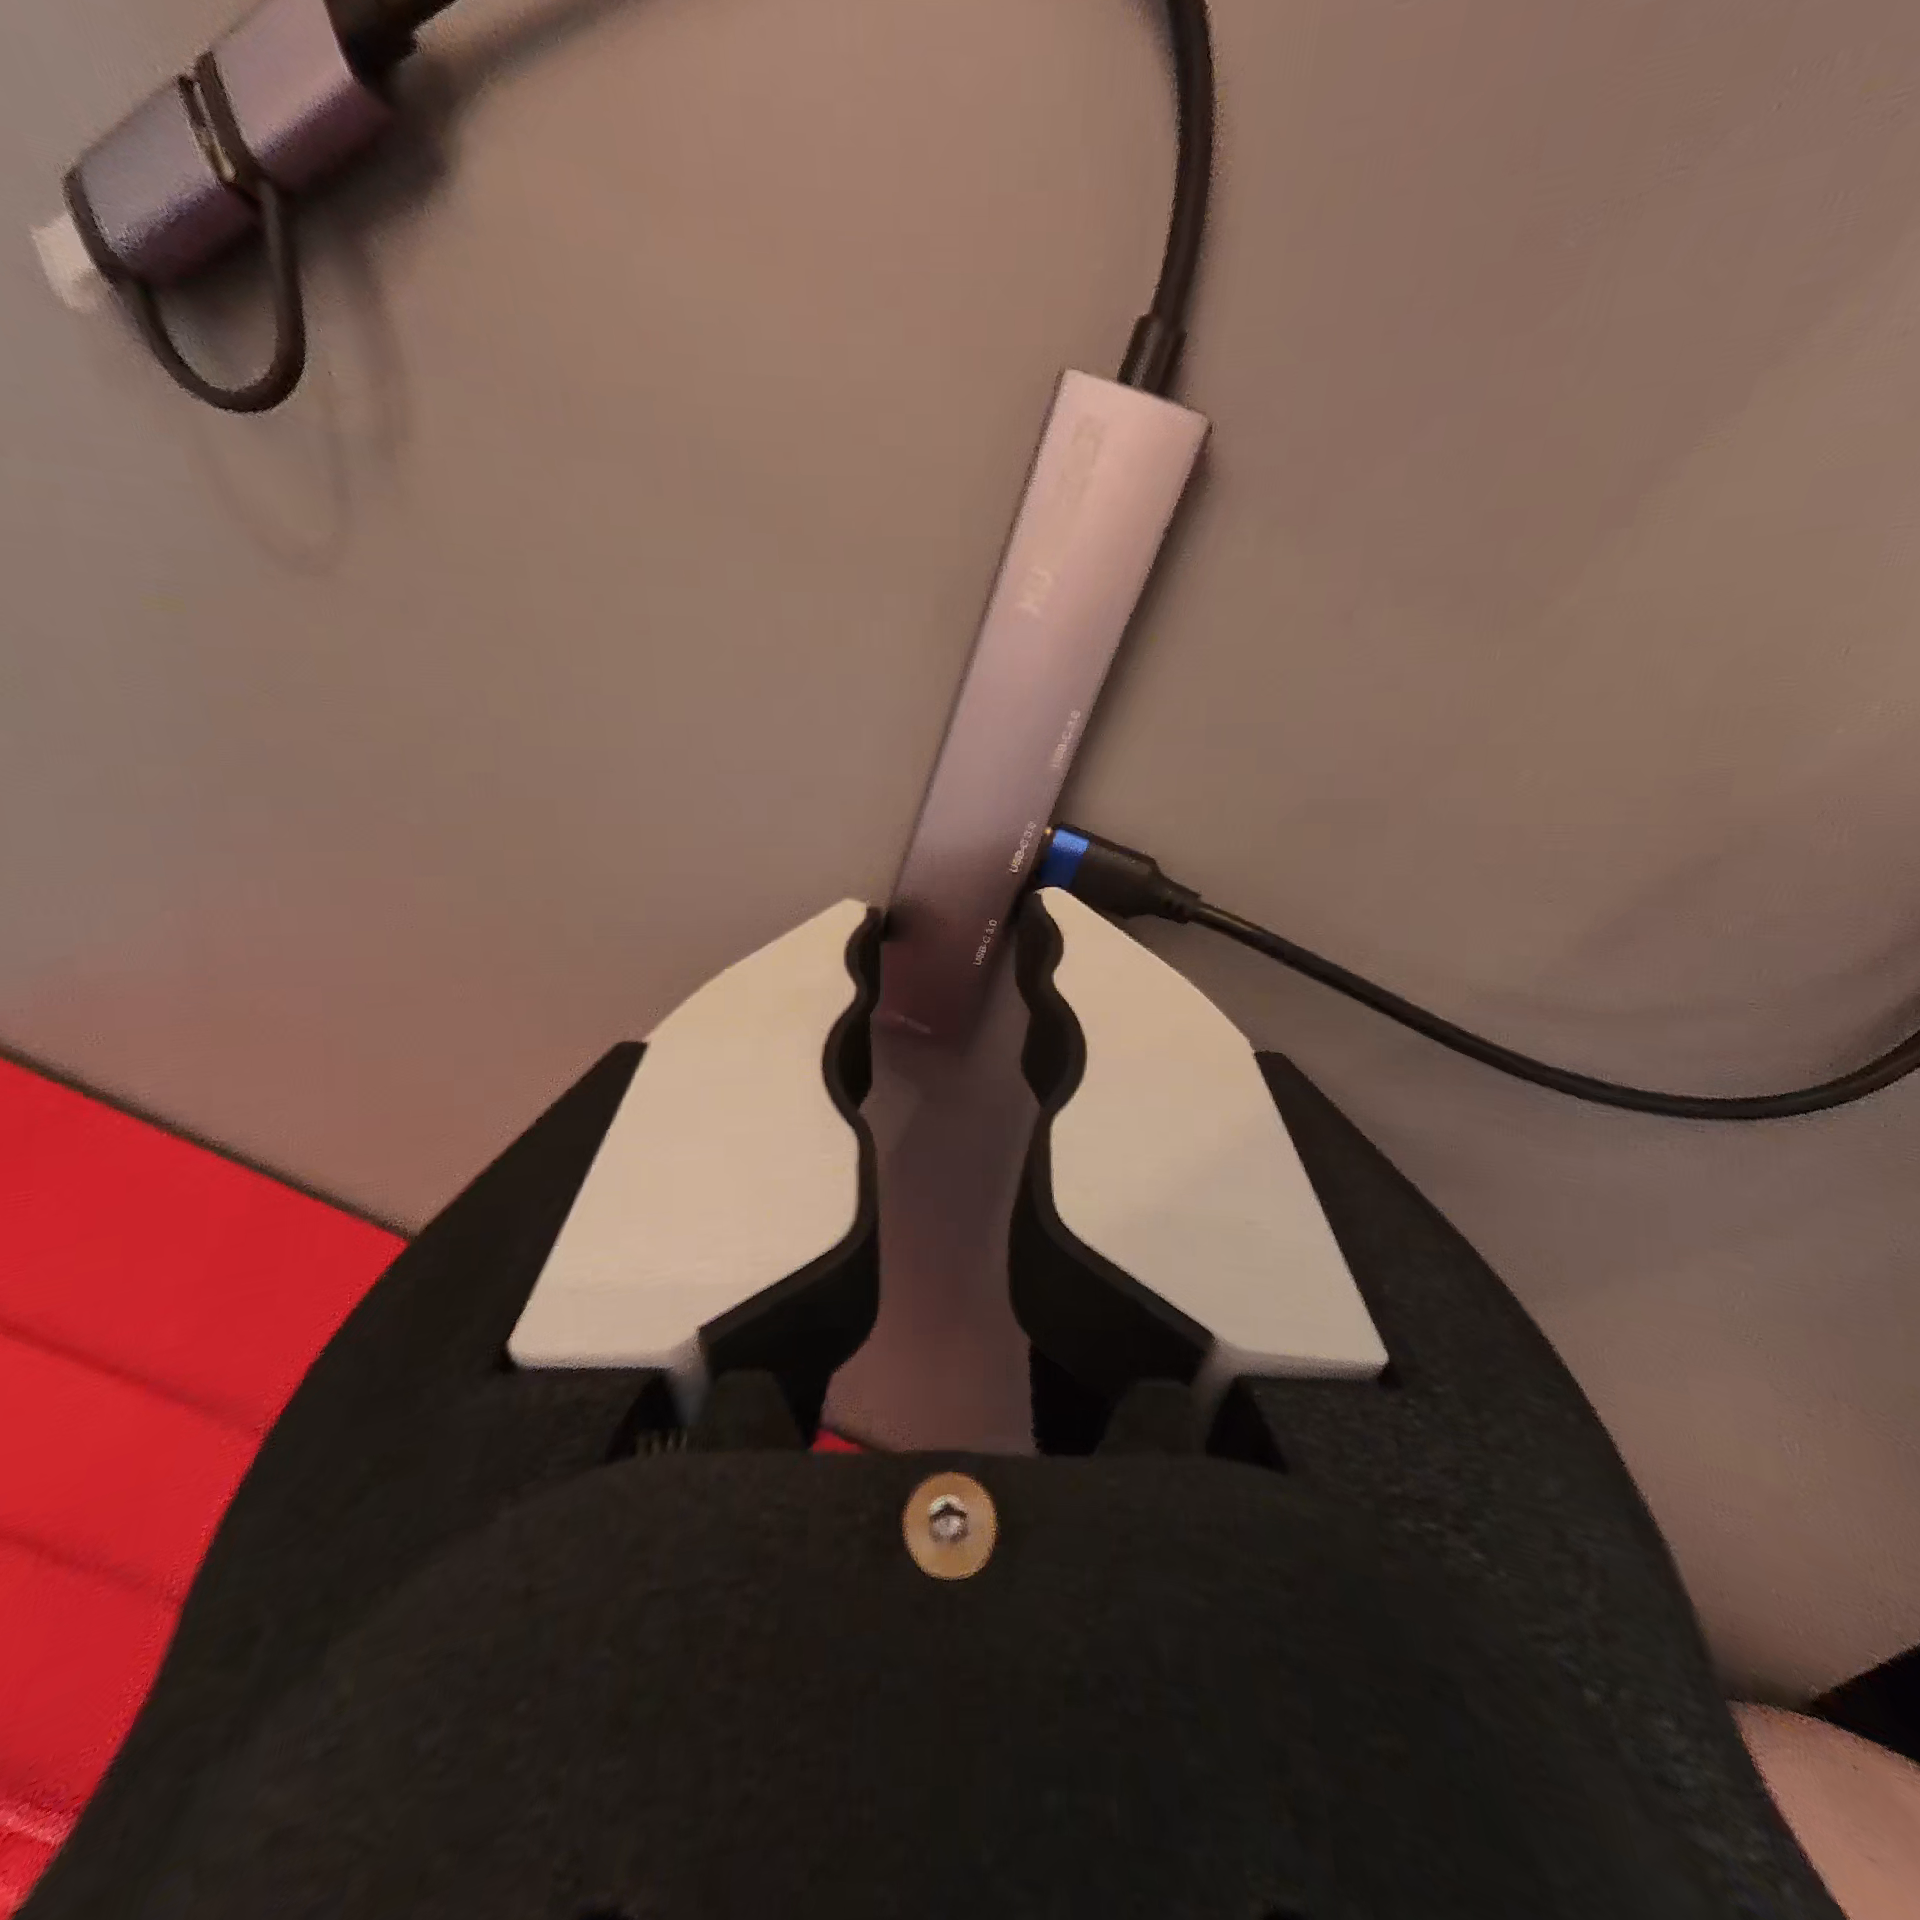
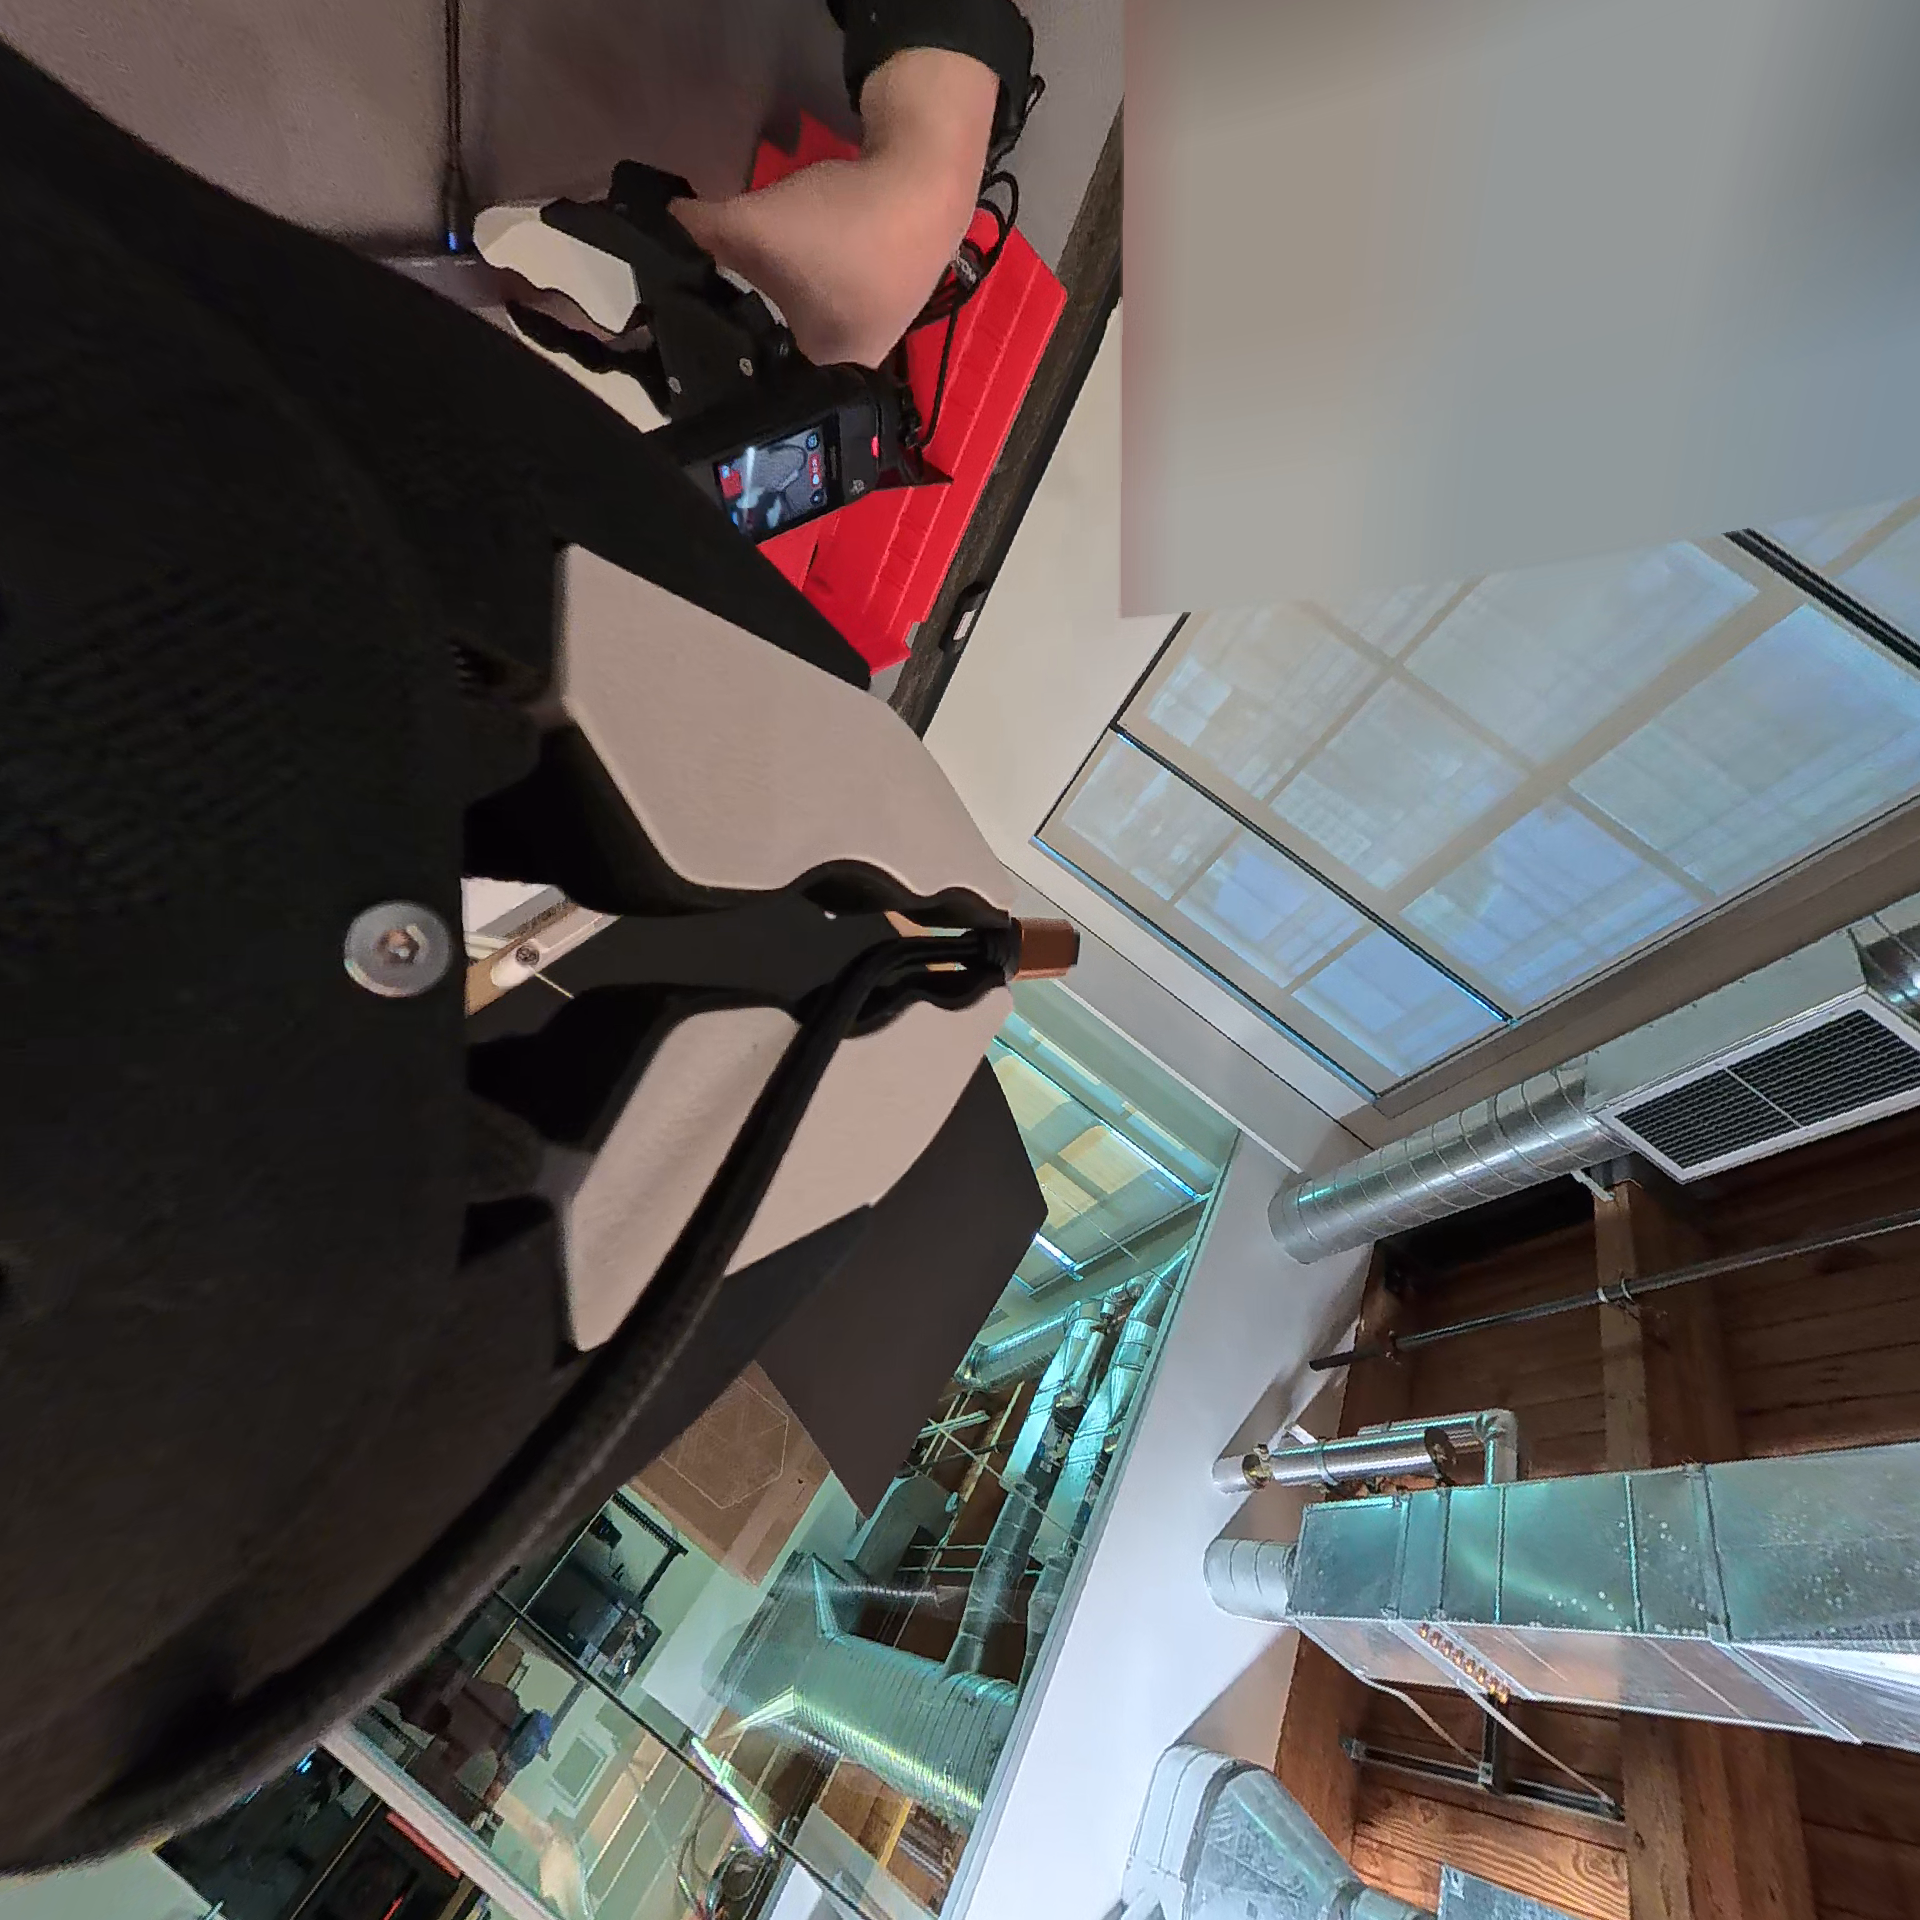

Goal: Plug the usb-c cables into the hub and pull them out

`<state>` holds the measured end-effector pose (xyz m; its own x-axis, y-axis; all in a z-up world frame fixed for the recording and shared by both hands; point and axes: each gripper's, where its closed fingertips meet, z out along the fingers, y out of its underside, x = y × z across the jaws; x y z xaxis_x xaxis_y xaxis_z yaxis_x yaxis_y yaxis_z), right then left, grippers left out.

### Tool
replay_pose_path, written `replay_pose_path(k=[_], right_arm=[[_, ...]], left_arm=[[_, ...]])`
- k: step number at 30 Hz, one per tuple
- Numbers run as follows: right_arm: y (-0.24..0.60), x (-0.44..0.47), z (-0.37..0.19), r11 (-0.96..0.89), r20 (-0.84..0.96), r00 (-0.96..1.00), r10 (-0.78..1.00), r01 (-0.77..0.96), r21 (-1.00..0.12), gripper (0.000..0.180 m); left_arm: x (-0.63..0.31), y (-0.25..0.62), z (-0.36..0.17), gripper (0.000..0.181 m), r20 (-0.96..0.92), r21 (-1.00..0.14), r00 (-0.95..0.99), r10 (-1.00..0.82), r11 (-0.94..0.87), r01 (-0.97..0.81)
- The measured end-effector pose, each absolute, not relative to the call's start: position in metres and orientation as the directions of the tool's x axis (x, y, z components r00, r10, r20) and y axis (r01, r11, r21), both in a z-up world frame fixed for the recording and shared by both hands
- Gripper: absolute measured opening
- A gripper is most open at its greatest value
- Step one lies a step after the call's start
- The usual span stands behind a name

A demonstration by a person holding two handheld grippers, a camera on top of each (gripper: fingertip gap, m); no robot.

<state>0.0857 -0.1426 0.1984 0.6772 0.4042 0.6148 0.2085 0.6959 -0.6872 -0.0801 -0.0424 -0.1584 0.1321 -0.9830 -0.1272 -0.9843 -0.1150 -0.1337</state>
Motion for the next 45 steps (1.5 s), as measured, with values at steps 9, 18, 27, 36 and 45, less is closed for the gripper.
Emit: replay_pose_path(k=[9, 18, 27, 36, 45], right_arm=[[-0.142, 0.082, 0.196, 0.696, 0.626, 0.665, 0.407, 0.217, -0.684, 0.008], [-0.128, 0.073, 0.186, 0.654, 0.603, 0.659, 0.449, 0.217, -0.725, 0.008], [-0.123, 0.058, 0.176, 0.637, 0.614, 0.628, 0.479, 0.232, -0.735, 0.008], [-0.123, 0.051, 0.172, 0.638, 0.626, 0.608, 0.489, 0.240, -0.732, 0.008], [-0.125, 0.053, 0.174, 0.643, 0.630, 0.605, 0.487, 0.240, -0.727, 0.008]], left_arm=[[-0.070, -0.030, -0.141, 0.023, -0.059, -0.250, 0.263, -0.963, -0.241, -0.938], [-0.072, -0.021, -0.095, 0.021, -0.026, -0.448, 0.348, -0.937, -0.300, -0.842], [-0.062, -0.017, -0.068, 0.013, 0.047, -0.592, 0.387, -0.921, -0.338, -0.732], [-0.061, -0.011, -0.070, 0.008, 0.112, -0.609, 0.422, -0.900, -0.397, -0.687], [-0.041, -0.015, -0.100, 0.008, 0.142, -0.594, 0.431, -0.891, -0.425, -0.683]])
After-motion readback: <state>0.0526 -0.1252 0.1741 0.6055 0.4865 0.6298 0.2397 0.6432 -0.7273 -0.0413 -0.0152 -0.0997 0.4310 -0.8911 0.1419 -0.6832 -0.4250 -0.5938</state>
